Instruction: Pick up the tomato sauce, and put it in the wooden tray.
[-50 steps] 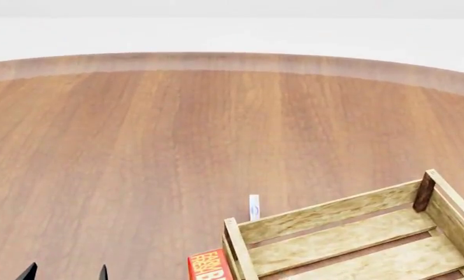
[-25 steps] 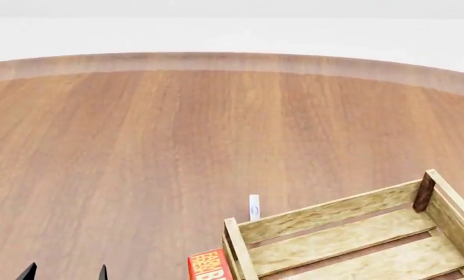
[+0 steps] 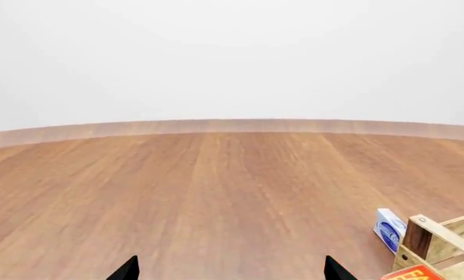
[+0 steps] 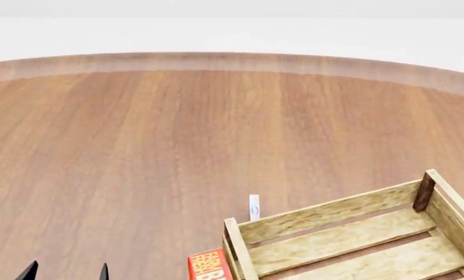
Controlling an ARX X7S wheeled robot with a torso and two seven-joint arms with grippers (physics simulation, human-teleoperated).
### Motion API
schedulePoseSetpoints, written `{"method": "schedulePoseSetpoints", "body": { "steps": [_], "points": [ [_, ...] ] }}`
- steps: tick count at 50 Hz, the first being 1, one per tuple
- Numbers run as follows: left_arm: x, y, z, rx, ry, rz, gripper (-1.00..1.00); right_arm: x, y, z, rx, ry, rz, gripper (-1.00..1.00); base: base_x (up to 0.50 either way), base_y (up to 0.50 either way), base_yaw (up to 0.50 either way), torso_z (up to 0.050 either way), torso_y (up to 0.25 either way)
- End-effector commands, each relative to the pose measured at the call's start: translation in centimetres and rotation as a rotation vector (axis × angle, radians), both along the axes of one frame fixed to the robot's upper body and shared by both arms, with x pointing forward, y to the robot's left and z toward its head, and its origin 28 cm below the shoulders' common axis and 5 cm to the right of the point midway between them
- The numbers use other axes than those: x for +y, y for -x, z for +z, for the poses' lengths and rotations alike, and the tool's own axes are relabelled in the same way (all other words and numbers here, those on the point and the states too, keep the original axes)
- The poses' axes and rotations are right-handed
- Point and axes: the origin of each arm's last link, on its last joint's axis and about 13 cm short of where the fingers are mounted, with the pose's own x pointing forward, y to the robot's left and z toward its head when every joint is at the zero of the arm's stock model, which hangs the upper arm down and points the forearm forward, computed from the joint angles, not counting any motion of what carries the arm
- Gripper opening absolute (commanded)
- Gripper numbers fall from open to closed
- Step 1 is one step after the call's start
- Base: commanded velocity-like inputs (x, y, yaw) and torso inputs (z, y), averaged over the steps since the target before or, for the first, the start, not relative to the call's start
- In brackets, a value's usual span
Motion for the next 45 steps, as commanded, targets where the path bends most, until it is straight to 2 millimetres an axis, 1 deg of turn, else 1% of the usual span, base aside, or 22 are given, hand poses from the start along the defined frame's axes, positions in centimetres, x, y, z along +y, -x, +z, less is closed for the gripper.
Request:
{"method": "schedulePoseSetpoints", "body": {
  "steps": [1, 5, 7, 13, 20, 22, 25, 41, 45],
  "points": [
    [0.0, 0.0, 0.0, -0.001, -0.001, 0.0, 1.0, 0.0, 0.1, -0.8, 0.021, -0.013, -0.018, 1.0, 0.0, 0.0, 0.0, 0.0, 0.0],
    [0.0, 0.0, 0.0, 0.0, -0.003, -0.001, 1.0, 0.1, 0.2, -0.8, 0.026, -0.027, -0.015, 1.0, 0.0, 0.0, 0.0, 0.0, 0.0],
    [0.0, 0.1, 0.0, -0.001, -0.002, 0.0, 1.0, 0.3, 0.2, -1.3, 0.042, -0.03, -0.003, 1.0, 0.0, 0.0, 0.0, 0.0, 0.0],
    [0.1, 0.1, -0.1, -0.001, -0.002, -0.001, 1.0, 0.5, 0.1, -1.9, 0.069, -0.032, 0.001, 1.0, 0.0, 0.0, 0.0, 0.0, 0.0],
    [0.2, 0.2, -0.2, -0.002, -0.003, -0.001, 1.0, 0.8, 0.6, -2.1, 0.062, -0.035, -0.003, 1.0, 0.0, 0.0, 0.0, 0.0, 0.0],
    [0.2, 0.2, -0.2, -0.002, -0.002, -0.001, 1.0, 0.8, 0.4, -2.3, 0.087, -0.046, 0.006, 1.0, 0.0, 0.0, 0.0, 0.0, 0.0],
    [0.2, 0.1, -0.1, -0.001, -0.003, 0.0, 1.0, 0.8, 0.5, -2.2, 0.08, -0.044, 0.0, 1.0, 0.0, 0.0, 0.0, 0.0, 0.0],
    [0.0, 0.1, 0.0, -0.001, -0.003, 0.001, 1.0, 0.4, 0.2, -3.0, 0.125, -0.038, -0.012, 1.0, 0.0, 0.0, 0.0, 0.0, 0.0],
    [0.0, 0.2, -0.1, -0.002, -0.003, 0.002, 1.0, 0.4, 0.1, -3.6, 0.153, -0.03, -0.011, 1.0, 0.0, 0.0, 0.0, 0.0, 0.0]
  ]
}}
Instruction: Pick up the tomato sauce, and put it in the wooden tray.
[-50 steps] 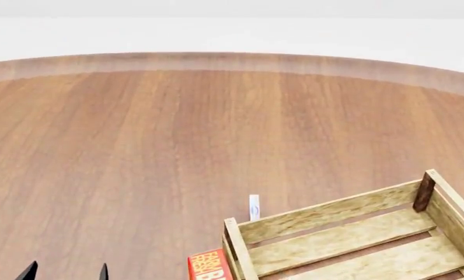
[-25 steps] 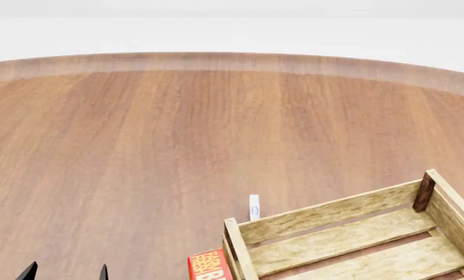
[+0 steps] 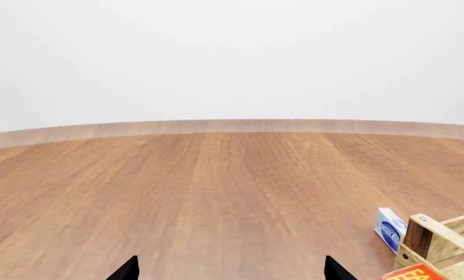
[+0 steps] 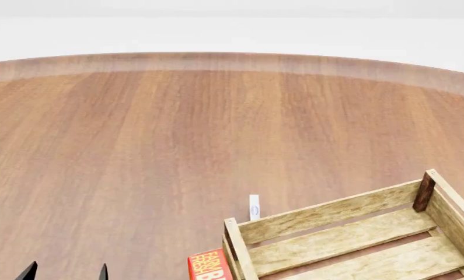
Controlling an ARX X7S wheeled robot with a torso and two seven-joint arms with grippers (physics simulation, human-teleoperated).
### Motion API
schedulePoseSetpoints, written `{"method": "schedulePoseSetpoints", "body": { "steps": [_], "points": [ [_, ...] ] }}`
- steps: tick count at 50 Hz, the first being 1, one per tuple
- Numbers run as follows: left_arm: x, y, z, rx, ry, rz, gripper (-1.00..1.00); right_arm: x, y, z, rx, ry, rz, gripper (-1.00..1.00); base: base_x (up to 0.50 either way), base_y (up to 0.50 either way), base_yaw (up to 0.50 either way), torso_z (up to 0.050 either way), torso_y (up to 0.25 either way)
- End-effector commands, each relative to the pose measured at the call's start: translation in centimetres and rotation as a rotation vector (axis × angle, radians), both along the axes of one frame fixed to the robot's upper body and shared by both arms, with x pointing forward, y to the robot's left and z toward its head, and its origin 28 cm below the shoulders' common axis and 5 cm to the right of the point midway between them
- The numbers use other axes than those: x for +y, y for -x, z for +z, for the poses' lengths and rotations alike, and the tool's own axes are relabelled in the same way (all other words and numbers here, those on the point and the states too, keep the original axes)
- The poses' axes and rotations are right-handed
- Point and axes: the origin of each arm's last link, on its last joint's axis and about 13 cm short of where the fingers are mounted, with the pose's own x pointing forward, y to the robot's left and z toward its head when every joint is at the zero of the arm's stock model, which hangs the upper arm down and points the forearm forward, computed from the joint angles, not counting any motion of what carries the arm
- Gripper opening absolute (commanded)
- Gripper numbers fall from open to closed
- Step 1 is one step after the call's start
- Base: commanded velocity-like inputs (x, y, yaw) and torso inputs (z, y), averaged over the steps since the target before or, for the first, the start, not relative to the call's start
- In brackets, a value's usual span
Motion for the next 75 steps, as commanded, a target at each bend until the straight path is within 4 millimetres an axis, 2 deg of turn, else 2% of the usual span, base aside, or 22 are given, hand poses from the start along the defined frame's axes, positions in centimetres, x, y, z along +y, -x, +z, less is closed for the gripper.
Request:
{"method": "schedulePoseSetpoints", "body": {
  "steps": [1, 75],
  "points": [
    [0.0, 0.1, 0.0, 0.0, 0.0, 0.002, 1.0, -0.1, -0.1, -0.8, 0.042, 0.008, -0.004, 1.0, 0.0, 0.0, 0.0, 0.0, 0.0],
    [0.0, 0.1, 0.0, -0.001, 0.0, 0.003, 1.0, 0.8, -0.4, -3.7, 0.181, 0.08, 0.083, 1.0, 0.0, 0.0, 0.0, 0.0, 0.0]
  ]
}}
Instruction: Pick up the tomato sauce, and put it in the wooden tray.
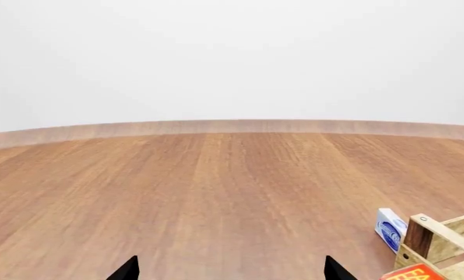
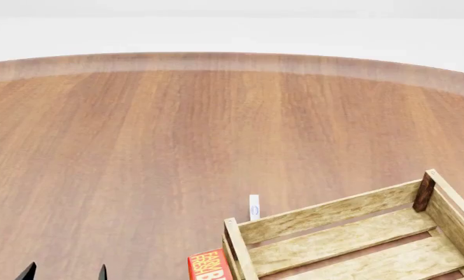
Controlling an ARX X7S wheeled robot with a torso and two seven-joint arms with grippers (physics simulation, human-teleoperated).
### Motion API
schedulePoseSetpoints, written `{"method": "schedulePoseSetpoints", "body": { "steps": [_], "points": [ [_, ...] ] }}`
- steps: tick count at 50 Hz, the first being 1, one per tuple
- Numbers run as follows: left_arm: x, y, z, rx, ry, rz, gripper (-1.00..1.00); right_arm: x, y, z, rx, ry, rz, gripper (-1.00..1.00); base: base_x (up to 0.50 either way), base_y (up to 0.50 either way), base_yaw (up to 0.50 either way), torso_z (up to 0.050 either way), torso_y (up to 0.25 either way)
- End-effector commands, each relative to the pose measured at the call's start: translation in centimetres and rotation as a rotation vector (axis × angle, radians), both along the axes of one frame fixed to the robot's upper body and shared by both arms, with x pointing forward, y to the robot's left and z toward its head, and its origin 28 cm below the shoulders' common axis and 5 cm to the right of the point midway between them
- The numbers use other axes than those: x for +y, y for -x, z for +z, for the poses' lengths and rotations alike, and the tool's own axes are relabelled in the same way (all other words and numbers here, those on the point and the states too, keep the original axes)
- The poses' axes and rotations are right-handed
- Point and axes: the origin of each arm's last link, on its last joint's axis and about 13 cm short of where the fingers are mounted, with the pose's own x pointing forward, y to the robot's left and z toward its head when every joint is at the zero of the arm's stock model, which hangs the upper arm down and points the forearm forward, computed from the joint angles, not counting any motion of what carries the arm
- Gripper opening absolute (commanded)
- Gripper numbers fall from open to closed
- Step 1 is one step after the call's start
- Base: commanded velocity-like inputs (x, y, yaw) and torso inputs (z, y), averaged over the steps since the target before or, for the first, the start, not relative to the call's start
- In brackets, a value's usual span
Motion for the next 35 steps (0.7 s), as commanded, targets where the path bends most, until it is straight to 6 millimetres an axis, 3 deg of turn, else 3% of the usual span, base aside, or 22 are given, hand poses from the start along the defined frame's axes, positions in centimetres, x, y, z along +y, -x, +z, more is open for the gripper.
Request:
{"method": "schedulePoseSetpoints", "body": {
  "steps": [1, 35],
  "points": [
    [0.0, 0.0, 0.0, 0.0, 0.0, 0.001, 1.0, 0.2, -0.1, -0.6, 0.026, 0.01, 0.018, 1.0, 0.0, 0.0, 0.0, 0.0, 0.0],
    [0.0, 0.0, 0.0, 0.0, 0.0, 0.001, 1.0, 0.6, -0.4, -1.9, 0.093, 0.06, 0.062, 1.0, 0.0, 0.0, 0.0, 0.0, 0.0]
  ]
}}
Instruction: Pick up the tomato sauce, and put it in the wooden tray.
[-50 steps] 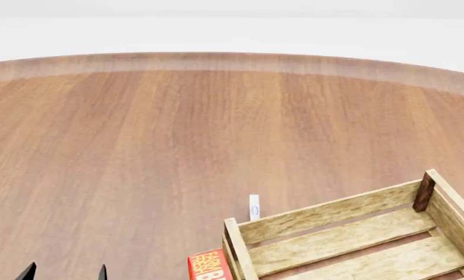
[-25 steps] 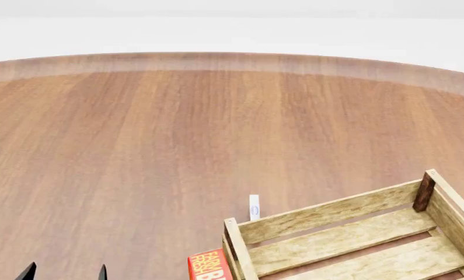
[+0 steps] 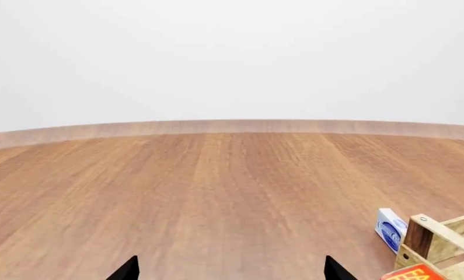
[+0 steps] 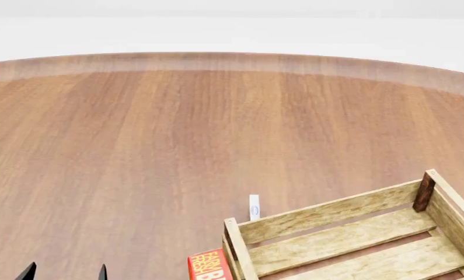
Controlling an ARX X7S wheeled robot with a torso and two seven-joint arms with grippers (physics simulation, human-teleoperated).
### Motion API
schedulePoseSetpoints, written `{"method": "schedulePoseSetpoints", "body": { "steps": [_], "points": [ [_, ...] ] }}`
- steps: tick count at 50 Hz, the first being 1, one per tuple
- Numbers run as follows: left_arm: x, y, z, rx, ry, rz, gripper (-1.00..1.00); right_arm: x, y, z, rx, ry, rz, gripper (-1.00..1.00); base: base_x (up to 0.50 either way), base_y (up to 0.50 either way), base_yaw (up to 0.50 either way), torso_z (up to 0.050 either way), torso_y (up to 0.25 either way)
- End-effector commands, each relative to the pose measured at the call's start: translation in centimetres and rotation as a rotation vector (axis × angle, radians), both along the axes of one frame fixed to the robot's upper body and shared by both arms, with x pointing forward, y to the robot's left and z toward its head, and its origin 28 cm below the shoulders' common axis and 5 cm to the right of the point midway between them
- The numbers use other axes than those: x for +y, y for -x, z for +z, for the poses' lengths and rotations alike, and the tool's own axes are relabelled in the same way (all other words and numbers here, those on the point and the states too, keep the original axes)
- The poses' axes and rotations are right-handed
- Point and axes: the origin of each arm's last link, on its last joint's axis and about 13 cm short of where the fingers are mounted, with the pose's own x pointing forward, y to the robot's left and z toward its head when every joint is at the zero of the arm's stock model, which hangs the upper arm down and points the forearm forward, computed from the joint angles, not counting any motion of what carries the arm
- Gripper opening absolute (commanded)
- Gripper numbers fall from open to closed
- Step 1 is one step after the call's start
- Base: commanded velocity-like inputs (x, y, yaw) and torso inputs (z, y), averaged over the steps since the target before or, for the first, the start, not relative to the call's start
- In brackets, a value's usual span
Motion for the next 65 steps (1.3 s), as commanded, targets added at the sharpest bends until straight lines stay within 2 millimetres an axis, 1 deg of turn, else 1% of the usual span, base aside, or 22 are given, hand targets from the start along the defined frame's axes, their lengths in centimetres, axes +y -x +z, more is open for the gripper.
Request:
{"method": "schedulePoseSetpoints", "body": {
  "steps": [1, 14, 29, 47, 65],
  "points": [
    [0.0, 0.0, 0.0, 0.0, 0.0, 0.0, 1.0, 0.1, -0.1, -0.3, 0.019, 0.015, 0.011, 1.0, 0.0, 0.0, 0.0, 0.0, 0.0],
    [0.0, 0.0, 0.0, 0.0, 0.0, 0.0, 1.0, 0.2, -0.7, -1.2, 0.071, 0.026, 0.018, 1.0, 0.0, 0.0, 0.0, 0.0, 0.0],
    [0.0, 0.1, 0.0, 0.0, 0.0, 0.0, 1.0, 0.1, -0.9, -1.5, 0.079, 0.025, 0.009, 1.0, 0.0, 0.0, 0.0, 0.0, 0.0],
    [0.0, 0.0, 0.0, -0.001, -0.001, -0.001, 1.0, 0.3, -2.1, -2.0, 0.105, 0.013, 0.005, 1.0, 0.0, 0.0, 0.0, 0.0, 0.0],
    [0.0, 0.0, 0.0, -0.001, -0.001, -0.001, 1.0, 0.2, -2.1, -2.0, 0.112, 0.006, 0.0, 1.0, 0.0, 0.0, 0.0, 0.0, 0.0]
  ]
}}
